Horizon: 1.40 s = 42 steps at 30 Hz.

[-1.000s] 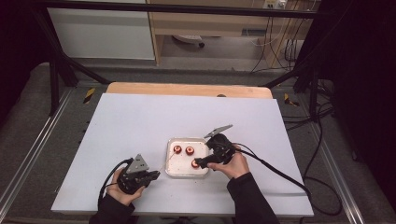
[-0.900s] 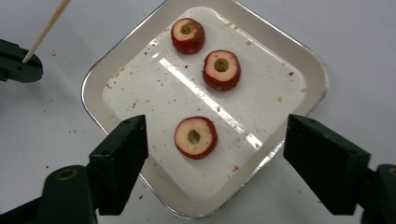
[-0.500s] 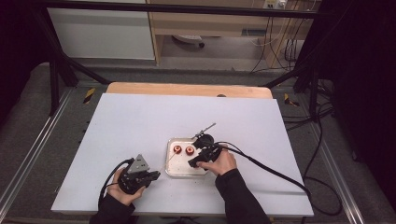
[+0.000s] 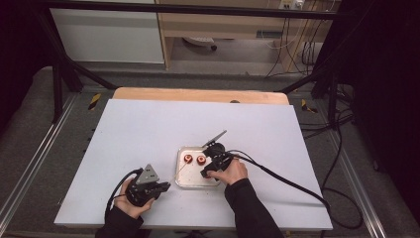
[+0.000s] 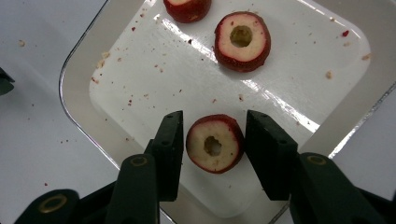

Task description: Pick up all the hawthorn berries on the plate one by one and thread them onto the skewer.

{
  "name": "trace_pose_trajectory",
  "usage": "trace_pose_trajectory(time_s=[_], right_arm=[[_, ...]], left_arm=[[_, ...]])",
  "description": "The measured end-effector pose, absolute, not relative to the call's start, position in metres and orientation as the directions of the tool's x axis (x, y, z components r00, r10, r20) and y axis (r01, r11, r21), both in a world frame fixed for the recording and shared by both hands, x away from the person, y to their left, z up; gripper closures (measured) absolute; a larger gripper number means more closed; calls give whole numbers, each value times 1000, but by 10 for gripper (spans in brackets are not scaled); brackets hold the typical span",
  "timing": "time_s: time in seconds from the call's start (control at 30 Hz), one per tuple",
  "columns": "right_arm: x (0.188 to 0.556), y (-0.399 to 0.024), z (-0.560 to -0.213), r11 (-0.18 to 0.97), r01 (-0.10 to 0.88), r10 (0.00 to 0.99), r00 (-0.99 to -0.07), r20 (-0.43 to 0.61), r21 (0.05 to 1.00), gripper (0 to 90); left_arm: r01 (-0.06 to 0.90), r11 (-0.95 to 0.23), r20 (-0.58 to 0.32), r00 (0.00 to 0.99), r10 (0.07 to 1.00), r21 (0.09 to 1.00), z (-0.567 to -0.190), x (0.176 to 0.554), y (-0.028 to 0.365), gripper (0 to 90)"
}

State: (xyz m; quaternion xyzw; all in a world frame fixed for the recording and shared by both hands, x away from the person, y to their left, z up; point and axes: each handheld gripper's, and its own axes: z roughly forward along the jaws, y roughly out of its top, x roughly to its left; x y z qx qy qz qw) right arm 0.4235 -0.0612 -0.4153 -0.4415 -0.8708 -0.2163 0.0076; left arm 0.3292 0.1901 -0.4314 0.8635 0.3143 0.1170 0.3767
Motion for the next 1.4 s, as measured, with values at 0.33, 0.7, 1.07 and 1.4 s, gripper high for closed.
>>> trace_pose_trajectory(time_s=[0.33,0.7,1.07,1.4], right_arm=[[427,-61,-417,497,795,779,-585,227,348,595],[424,-67,-404,480,787,773,-588,238,387,603],[416,-84,-388,353,723,742,-603,293,594,603],[410,-104,-391,119,652,706,-586,398,749,603]], left_arm=[[450,-521,-30,777,629,725,-431,329,190,883],[440,-518,-24,779,627,733,-429,327,189,883],[444,-486,-33,763,646,752,-429,325,187,884],[475,-431,-69,729,680,767,-429,325,187,883]])
